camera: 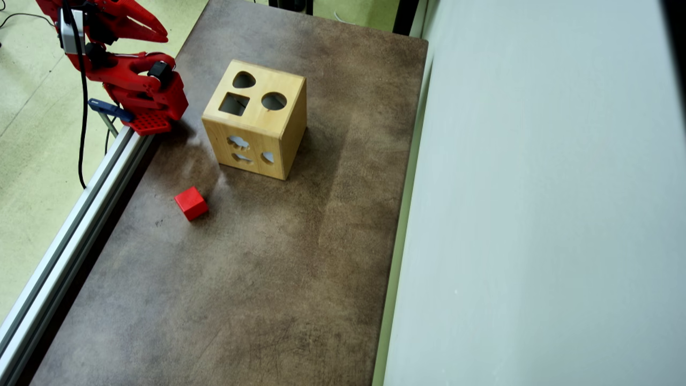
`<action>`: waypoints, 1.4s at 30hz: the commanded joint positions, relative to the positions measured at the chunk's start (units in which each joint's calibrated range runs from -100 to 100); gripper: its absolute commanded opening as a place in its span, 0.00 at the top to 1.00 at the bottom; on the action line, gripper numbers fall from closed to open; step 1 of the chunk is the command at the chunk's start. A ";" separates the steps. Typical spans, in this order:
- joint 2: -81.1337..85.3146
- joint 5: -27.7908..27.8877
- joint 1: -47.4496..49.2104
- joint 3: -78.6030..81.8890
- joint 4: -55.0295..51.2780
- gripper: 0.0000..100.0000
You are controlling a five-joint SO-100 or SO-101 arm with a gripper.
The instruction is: Pick and place the red cube on the square hole
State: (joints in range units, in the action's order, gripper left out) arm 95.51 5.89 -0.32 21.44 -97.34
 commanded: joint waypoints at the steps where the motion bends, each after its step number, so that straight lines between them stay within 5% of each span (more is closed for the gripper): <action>1: -0.18 0.20 0.03 -0.60 -0.57 0.96; 42: -0.69 0.39 -0.79 -0.60 -0.57 0.96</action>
State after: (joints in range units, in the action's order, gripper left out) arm 95.51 5.89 -0.47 21.44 -97.34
